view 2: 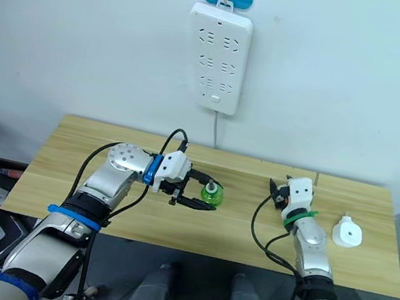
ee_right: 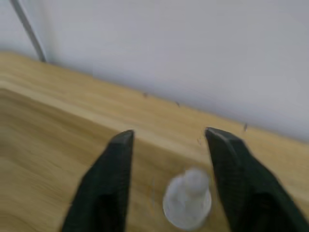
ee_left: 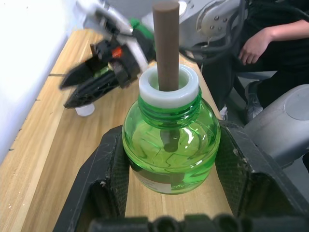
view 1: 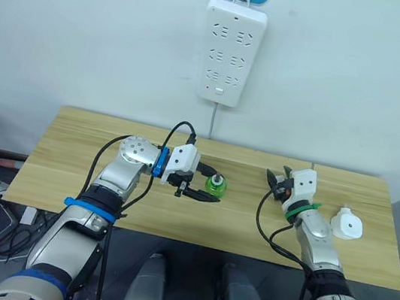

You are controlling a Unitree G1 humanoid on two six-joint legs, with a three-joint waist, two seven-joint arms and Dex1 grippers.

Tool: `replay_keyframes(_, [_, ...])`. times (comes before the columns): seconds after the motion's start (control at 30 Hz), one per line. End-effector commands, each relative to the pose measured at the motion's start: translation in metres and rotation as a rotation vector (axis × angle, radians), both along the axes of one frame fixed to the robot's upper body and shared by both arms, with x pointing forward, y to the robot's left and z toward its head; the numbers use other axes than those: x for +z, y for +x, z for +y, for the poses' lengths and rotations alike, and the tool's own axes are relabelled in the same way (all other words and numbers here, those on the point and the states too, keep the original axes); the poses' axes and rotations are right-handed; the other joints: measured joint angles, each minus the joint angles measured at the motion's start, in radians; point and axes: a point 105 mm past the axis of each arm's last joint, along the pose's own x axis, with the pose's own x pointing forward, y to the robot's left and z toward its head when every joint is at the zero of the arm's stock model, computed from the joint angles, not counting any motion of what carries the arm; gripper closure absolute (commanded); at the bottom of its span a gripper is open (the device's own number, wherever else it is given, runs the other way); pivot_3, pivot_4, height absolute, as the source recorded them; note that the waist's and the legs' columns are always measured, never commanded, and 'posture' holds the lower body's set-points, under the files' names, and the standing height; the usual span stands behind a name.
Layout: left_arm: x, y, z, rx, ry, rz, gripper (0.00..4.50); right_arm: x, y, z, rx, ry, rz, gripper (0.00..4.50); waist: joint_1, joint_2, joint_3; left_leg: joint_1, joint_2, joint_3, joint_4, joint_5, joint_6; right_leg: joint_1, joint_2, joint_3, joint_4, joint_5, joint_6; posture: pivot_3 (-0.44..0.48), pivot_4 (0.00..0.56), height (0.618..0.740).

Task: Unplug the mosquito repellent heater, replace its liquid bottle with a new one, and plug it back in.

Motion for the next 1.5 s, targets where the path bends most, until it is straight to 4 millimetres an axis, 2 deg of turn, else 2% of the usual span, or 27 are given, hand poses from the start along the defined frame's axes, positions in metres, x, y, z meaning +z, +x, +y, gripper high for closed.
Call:
replay_keyframes(0.03, [0.01,0.003,-0.005,-0.004,-0.035,-0.032,2.27,0.033,-0.014,0.002,0.064,0.047,-0.055,0.7,0.0,0.0,0.0,0.0,0.0,0.0,0.0,0.0,0.0,0.0,0.0,0.0,0.0,0.0,0.0,0.002,0.349,0.74])
replay_keyframes(0.07, [0.01,0.004,-0.006,0.0,-0.039,-0.034,2.27,0.041,-0.024,0.009,0.131,0.061,-0.042,0.4,0.001,0.0,0.0,0.0,0.0,0.0,0.0,0.0,0.0,0.0,0.0,0.0,0.0,0.0,0.0,0.002,0.349,0.74])
replay_keyframes(0.17, [0.009,0.004,-0.007,-0.001,-0.046,-0.033,2.27,0.063,-0.058,0.031,0.339,0.088,0.009,0.52,-0.002,0.001,0.001,-0.001,0.0,-0.001,0.0,0.0,0.0,0.0,0.0,0.0,-0.001,0.0,0.0,-0.018,0.347,0.74])
replay_keyframes(0.23, [0.009,0.003,-0.009,-0.01,-0.05,-0.032,2.27,0.074,-0.081,0.041,0.464,0.092,0.059,1.09,-0.003,0.001,0.001,-0.001,0.0,-0.001,0.0,0.0,0.0,0.0,0.0,0.0,-0.001,0.0,0.0,-0.027,0.342,0.74])
replay_keyframes(0.33, [0.011,0.002,-0.011,-0.023,-0.056,-0.039,2.27,0.073,-0.112,0.054,0.604,0.022,0.164,2.07,-0.007,0.001,0.001,-0.001,0.0,-0.002,0.0,0.0,0.0,0.001,0.0,-0.001,-0.002,0.0,0.0,-0.037,0.335,0.74])
replay_keyframes(0.4, [0.013,0.002,-0.013,-0.037,-0.058,-0.054,2.27,0.077,-0.122,0.062,0.648,0.012,0.182,2.07,-0.01,0.001,0.001,-0.001,0.0,-0.002,0.0,0.0,0.0,0.001,0.001,-0.001,-0.002,0.0,0.0,-0.049,0.327,0.74])
replay_keyframes(0.57, [0.018,0.002,-0.019,-0.053,-0.077,-0.061,2.27,0.086,-0.113,0.074,0.623,0.028,0.147,2.07,-0.016,0.001,0.001,-0.001,-0.001,-0.002,0.0,0.0,0.0,0.001,0.001,-0.002,-0.003,-0.001,0.001,-0.057,0.31,0.74])
replay_keyframes(1.17, [0.026,-0.003,-0.024,-0.084,-0.112,-0.046,2.27,0.084,-0.104,0.106,0.678,0.028,0.105,2.07,-0.017,0.001,0.0,-0.003,0.0,-0.004,0.0,0.0,0.0,0.001,0.001,-0.004,-0.005,0.0,0.0,-0.046,0.294,0.74])
replay_keyframes(1.37, [0.03,-0.003,-0.026,-0.075,-0.138,-0.027,2.27,0.08,-0.099,0.11,0.673,0.016,0.094,2.07,-0.017,0.001,0.0,-0.003,0.0,-0.004,0.0,0.0,0.0,0.001,0.001,-0.004,-0.005,0.0,0.0,-0.038,0.289,0.74])
replay_keyframes(1.47, [0.032,-0.003,-0.026,-0.074,-0.141,-0.025,2.27,0.078,-0.098,0.11,0.673,0.002,0.088,2.62,-0.017,0.001,0.0,-0.003,0.0,-0.004,0.0,0.0,0.0,0.001,0.001,-0.004,-0.005,0.0,0.0,-0.038,0.289,0.74])
replay_keyframes(1.5, [0.032,-0.003,-0.026,-0.074,-0.142,-0.024,2.27,0.078,-0.098,0.11,0.677,0.0,0.087,2.95,-0.017,0.001,0.0,-0.003,0.0,-0.004,0.0,0.0,0.0,0.001,0.001,-0.004,-0.005,0.0,0.0,-0.038,0.289,0.74])
